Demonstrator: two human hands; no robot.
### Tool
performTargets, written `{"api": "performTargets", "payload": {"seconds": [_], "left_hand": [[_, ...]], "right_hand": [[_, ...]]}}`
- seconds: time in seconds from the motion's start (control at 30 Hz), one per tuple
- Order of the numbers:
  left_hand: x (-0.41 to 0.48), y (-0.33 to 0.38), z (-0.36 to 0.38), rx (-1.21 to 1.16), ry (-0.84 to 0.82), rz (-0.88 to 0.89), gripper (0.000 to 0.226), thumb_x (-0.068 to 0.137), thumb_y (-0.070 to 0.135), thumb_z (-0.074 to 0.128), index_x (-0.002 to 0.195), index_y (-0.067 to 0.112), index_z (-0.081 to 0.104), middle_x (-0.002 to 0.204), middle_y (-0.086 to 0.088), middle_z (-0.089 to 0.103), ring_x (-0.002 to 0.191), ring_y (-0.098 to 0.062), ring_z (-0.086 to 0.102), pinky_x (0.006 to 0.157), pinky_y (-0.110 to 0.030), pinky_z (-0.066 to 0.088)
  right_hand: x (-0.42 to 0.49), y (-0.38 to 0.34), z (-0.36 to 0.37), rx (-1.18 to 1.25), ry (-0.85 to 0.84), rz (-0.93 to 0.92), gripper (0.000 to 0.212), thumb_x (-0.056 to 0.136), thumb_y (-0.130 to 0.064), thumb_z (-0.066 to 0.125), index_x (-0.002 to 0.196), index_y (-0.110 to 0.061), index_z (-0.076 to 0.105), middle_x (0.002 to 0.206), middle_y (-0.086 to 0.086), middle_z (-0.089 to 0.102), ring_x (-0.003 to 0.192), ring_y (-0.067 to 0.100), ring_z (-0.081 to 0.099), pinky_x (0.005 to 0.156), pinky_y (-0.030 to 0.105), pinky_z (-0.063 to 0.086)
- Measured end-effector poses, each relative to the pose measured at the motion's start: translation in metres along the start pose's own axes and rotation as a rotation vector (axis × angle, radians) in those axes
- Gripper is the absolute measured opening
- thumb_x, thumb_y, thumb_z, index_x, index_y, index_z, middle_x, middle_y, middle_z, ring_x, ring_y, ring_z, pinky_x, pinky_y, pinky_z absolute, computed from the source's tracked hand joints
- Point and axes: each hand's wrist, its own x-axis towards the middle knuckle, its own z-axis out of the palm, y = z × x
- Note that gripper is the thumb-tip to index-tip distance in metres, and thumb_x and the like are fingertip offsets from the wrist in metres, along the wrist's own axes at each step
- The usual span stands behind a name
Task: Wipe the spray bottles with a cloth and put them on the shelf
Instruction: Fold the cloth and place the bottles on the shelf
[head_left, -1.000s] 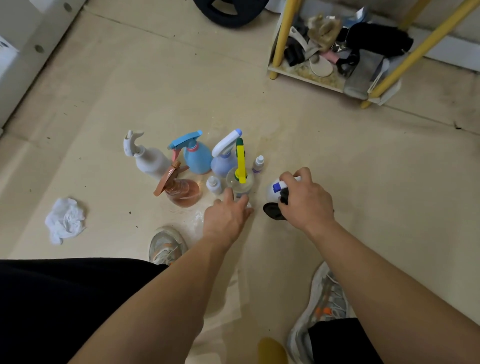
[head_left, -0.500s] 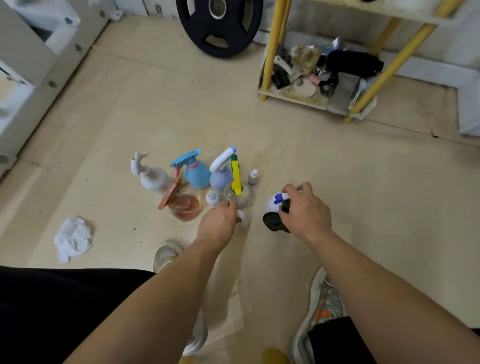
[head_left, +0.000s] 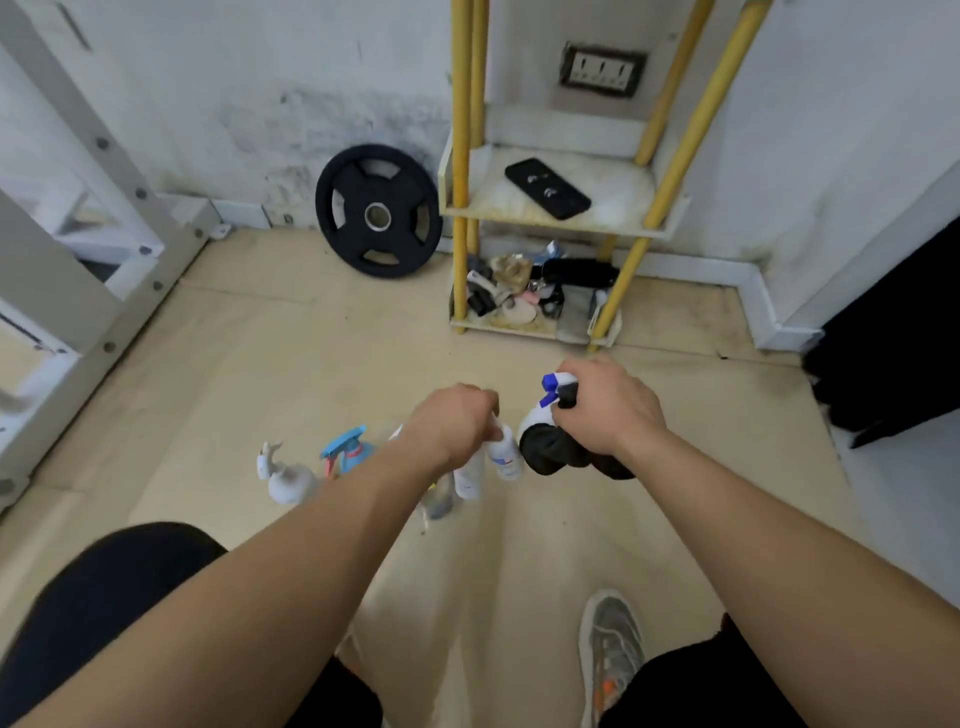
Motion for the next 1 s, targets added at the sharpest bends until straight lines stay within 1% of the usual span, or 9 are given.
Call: {"api": "performTargets", "payload": {"seconds": [0.07, 0.2, 0.33, 0.4, 0.53, 0.6, 0.67, 0.83, 1.0], "left_hand": [[0.028, 0.009, -0.027, 0.004, 0.029, 0.043, 0.033, 0.092, 0.033, 0.063, 0.12, 0.014, 0.062, 0.113, -0.013, 0.065, 0.105, -0.033, 0.061, 0.079, -0.034, 0.045], [0.09, 0.013, -0.066, 0.034, 0.005, 0.077, 0.033, 0.093, 0.03, 0.063, 0.122, 0.013, 0.063, 0.117, -0.012, 0.066, 0.108, -0.031, 0.06, 0.078, -0.03, 0.04], [0.133, 0.016, -0.111, 0.035, -0.001, 0.104, 0.027, 0.094, 0.029, 0.061, 0.117, 0.014, 0.063, 0.115, -0.01, 0.066, 0.104, -0.03, 0.061, 0.082, -0.033, 0.047], [0.135, 0.027, -0.145, 0.022, 0.009, 0.096, 0.026, 0.094, 0.029, 0.06, 0.116, 0.014, 0.062, 0.112, -0.01, 0.065, 0.1, -0.031, 0.061, 0.08, -0.036, 0.048], [0.118, 0.061, -0.237, 0.007, -0.026, 0.071, 0.022, 0.095, 0.027, 0.058, 0.112, 0.013, 0.06, 0.105, -0.008, 0.061, 0.093, -0.03, 0.06, 0.07, -0.033, 0.039], [0.104, 0.082, -0.293, -0.01, -0.052, 0.05, 0.022, 0.095, 0.025, 0.058, 0.114, 0.014, 0.06, 0.105, -0.007, 0.06, 0.089, -0.027, 0.056, 0.07, -0.032, 0.037], [0.087, 0.101, -0.351, -0.035, -0.08, 0.031, 0.025, 0.095, 0.025, 0.058, 0.117, 0.015, 0.062, 0.11, -0.007, 0.061, 0.092, -0.027, 0.057, 0.072, -0.031, 0.038], [0.054, 0.132, -0.485, -0.015, -0.099, 0.014, 0.027, 0.096, 0.026, 0.057, 0.12, 0.014, 0.061, 0.114, -0.007, 0.062, 0.088, -0.024, 0.054, 0.072, -0.032, 0.041], [0.063, 0.147, -0.582, 0.004, -0.062, 0.035, 0.029, 0.096, 0.024, 0.056, 0.122, 0.013, 0.061, 0.111, -0.007, 0.063, 0.098, -0.026, 0.059, 0.074, -0.032, 0.042]], "right_hand": [[0.024, 0.0, -0.024, 0.015, 0.012, 0.008, 0.019, 0.084, -0.029, 0.06, 0.101, -0.036, 0.058, 0.116, -0.002, 0.056, 0.097, 0.029, 0.06, 0.072, 0.033, 0.043], [0.081, 0.008, -0.055, 0.028, 0.027, 0.045, 0.015, 0.082, -0.031, 0.062, 0.097, -0.034, 0.058, 0.109, -0.002, 0.056, 0.093, 0.028, 0.06, 0.068, 0.033, 0.041], [0.12, 0.01, -0.094, 0.027, 0.062, 0.058, 0.026, 0.086, -0.039, 0.062, 0.111, -0.039, 0.059, 0.112, -0.003, 0.054, 0.098, 0.028, 0.062, 0.075, 0.036, 0.049], [0.124, 0.005, -0.128, 0.045, 0.085, 0.063, 0.029, 0.087, -0.04, 0.063, 0.116, -0.04, 0.06, 0.115, -0.005, 0.053, 0.098, 0.028, 0.063, 0.077, 0.036, 0.05], [0.114, -0.016, -0.225, 0.069, 0.097, 0.084, 0.033, 0.089, -0.039, 0.064, 0.122, -0.039, 0.061, 0.12, -0.007, 0.053, 0.099, 0.026, 0.063, 0.081, 0.038, 0.052], [0.104, -0.029, -0.281, 0.072, 0.085, 0.084, 0.031, 0.089, -0.038, 0.063, 0.12, -0.039, 0.061, 0.117, -0.006, 0.053, 0.096, 0.026, 0.063, 0.08, 0.039, 0.053], [0.093, -0.045, -0.341, 0.101, 0.072, 0.084, 0.03, 0.089, -0.038, 0.064, 0.118, -0.039, 0.061, 0.117, -0.006, 0.053, 0.096, 0.026, 0.062, 0.08, 0.041, 0.054], [0.074, -0.084, -0.478, 0.076, 0.06, 0.094, 0.028, 0.091, -0.037, 0.061, 0.118, -0.038, 0.061, 0.115, -0.007, 0.052, 0.092, 0.023, 0.057, 0.072, 0.033, 0.043], [0.084, -0.104, -0.583, 0.064, 0.073, 0.112, 0.039, 0.088, -0.036, 0.062, 0.127, -0.038, 0.06, 0.115, -0.002, 0.054, 0.101, 0.027, 0.061, 0.083, 0.038, 0.05]]}}
